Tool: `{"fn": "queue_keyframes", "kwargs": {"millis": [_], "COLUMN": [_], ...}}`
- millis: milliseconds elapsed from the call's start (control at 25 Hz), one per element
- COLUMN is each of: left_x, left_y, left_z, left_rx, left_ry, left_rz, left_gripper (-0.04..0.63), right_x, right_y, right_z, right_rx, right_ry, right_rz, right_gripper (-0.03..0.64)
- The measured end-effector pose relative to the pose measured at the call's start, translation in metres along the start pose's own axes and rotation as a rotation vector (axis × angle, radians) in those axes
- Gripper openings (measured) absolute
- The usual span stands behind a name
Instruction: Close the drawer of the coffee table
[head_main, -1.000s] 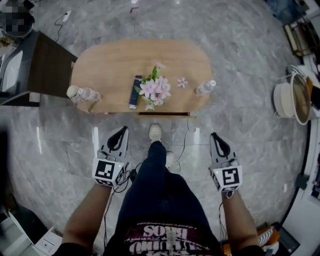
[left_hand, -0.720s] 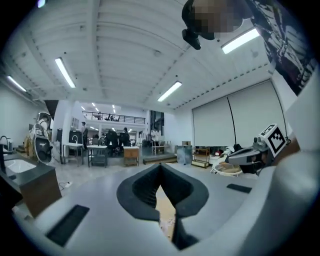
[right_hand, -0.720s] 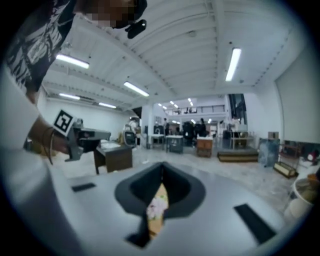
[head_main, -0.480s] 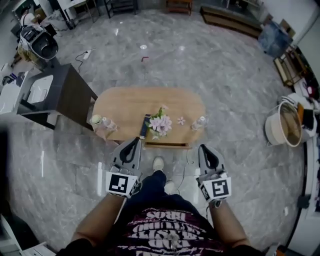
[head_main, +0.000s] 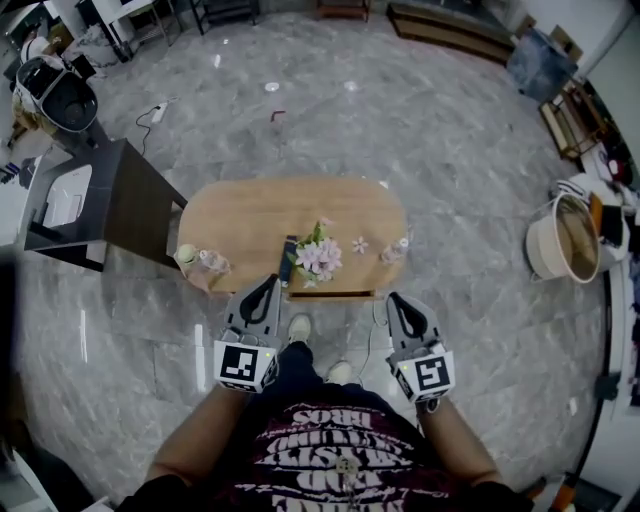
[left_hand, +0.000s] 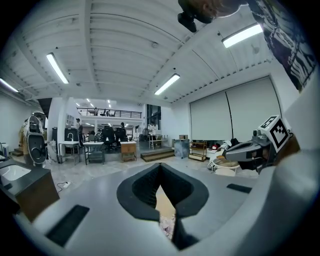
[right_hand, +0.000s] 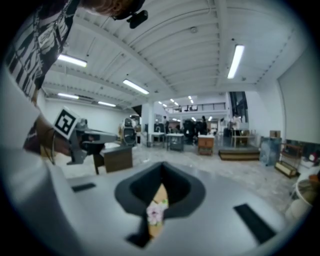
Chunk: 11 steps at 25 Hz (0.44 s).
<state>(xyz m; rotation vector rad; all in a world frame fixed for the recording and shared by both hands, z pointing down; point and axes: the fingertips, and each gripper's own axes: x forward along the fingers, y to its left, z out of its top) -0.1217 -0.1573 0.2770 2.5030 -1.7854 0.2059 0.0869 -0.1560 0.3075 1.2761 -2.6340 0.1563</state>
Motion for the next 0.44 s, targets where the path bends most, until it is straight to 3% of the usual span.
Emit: {"fn": "queue_keyframes", "kwargs": {"millis": [240,440], "left_x": [0.057,0.089], "left_y": [0.047,0.084], "left_z": [0.011,0.005], "left_rx": [0.026,-0.023], "left_ry": [-0.021,0.01], "left_rz": [-0.059,-0.064], "left_gripper": [0.023,0.023], "right_x": [0.06,0.111], "right_y": [-0.014,-0.021], "right_z": [0.015,0.032], "right_rx": [0.007,-0.011], "right_ry": [0.041,0.004], "right_rz": [-0.043,-0.046], "right_gripper": [0.034,0.034]}}
